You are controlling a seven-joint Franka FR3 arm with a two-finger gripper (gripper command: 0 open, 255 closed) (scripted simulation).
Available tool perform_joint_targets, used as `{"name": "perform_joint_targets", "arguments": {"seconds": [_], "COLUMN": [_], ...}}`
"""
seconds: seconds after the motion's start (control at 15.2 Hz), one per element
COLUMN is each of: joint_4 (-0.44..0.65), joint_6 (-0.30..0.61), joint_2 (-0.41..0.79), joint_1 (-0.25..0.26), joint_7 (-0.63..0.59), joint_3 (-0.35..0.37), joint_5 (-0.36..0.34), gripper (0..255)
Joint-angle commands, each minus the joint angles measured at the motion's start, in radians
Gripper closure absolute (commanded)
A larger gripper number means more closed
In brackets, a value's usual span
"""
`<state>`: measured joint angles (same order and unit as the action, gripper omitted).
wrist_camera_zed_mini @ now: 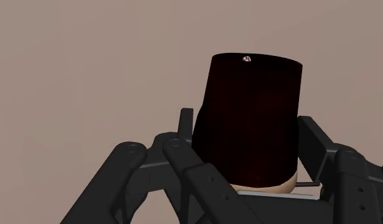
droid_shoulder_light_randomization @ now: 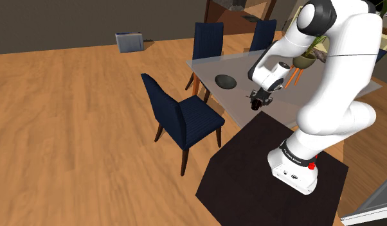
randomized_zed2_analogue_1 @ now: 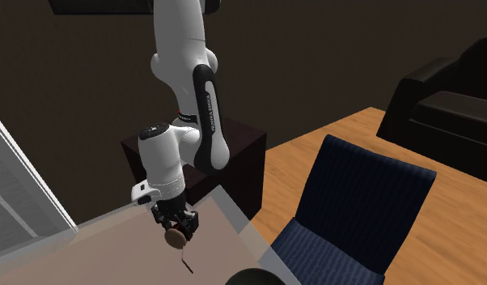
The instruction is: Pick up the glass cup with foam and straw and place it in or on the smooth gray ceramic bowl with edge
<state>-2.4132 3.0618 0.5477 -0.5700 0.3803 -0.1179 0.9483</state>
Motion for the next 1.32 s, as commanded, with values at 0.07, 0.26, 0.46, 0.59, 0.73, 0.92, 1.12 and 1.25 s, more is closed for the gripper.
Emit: {"name": "perform_joint_targets", "arguments": {"seconds": [0.07, 0.26, 0.46, 0.59, 0.73, 0.92, 1.12, 1.25], "joint_4": [-0.009, -0.035, -0.059, -0.075, -0.089, -0.109, -0.126, -0.137], "joint_6": [-0.011, -0.044, -0.075, -0.096, -0.116, -0.145, -0.173, -0.192], "joint_2": [-0.016, -0.062, -0.108, -0.138, -0.169, -0.214, -0.261, -0.293], "joint_1": [0.018, 0.073, 0.128, 0.165, 0.202, 0.258, 0.313, 0.349], "joint_7": [-0.015, -0.063, -0.114, -0.149, -0.186, -0.245, -0.307, -0.352], "joint_3": [-0.02, -0.081, -0.145, -0.188, -0.233, -0.3, -0.37, -0.416], "joint_5": [-0.014, -0.059, -0.112, -0.151, -0.193, -0.263, -0.34, -0.397], "gripper": [255, 255, 255, 255, 255, 255, 255, 255]}}
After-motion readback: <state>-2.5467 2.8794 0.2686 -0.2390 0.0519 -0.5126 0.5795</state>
